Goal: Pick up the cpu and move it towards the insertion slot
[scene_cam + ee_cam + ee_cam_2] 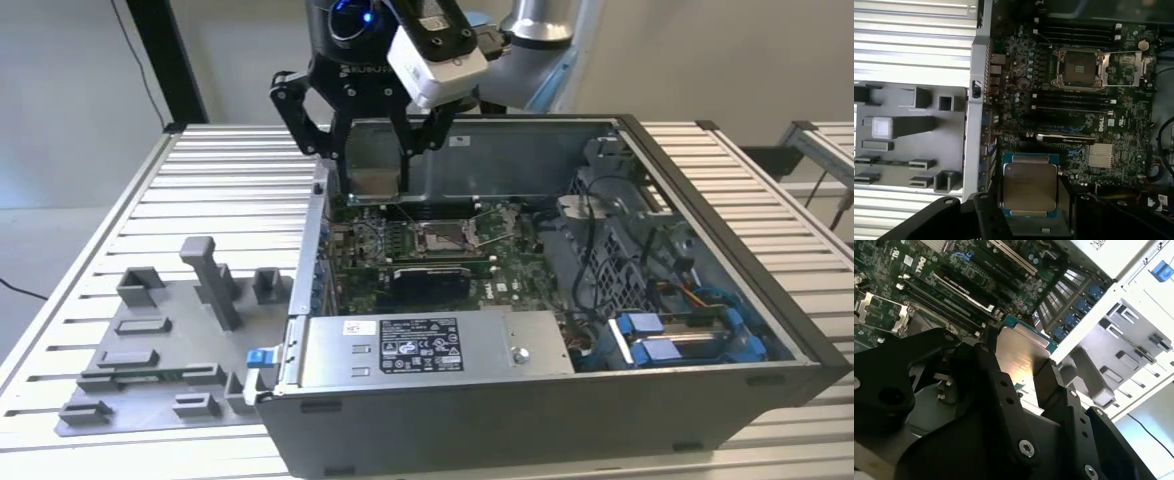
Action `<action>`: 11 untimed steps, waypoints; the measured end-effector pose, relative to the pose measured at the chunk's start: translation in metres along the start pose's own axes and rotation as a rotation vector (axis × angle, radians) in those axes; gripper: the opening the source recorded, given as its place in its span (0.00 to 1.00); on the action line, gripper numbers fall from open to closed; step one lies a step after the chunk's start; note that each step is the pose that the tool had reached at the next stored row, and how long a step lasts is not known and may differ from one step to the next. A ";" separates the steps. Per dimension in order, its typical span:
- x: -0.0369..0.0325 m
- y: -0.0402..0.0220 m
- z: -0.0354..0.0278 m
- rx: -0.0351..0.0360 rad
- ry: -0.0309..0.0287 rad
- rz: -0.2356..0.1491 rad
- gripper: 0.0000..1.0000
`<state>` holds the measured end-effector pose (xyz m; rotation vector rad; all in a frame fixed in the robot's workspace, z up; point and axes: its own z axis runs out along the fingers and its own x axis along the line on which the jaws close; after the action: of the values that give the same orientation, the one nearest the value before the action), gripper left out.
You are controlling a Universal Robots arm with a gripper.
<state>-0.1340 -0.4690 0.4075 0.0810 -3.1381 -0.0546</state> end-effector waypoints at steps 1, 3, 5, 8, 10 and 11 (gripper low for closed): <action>-0.0029 -0.0001 -0.0001 0.0000 0.0000 0.000 0.00; -0.0085 -0.0004 -0.0004 0.0000 0.0000 0.000 0.00; -0.0137 -0.0007 -0.0006 0.0001 0.0001 0.000 0.00; -0.0211 -0.0011 -0.0006 0.0000 0.0000 0.000 0.00; -0.0262 -0.0013 -0.0007 0.0000 0.0000 0.000 0.00; -0.0287 -0.0015 -0.0007 0.0000 0.0001 0.000 0.00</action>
<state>-0.1053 -0.4690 0.4080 0.0809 -3.1380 -0.0546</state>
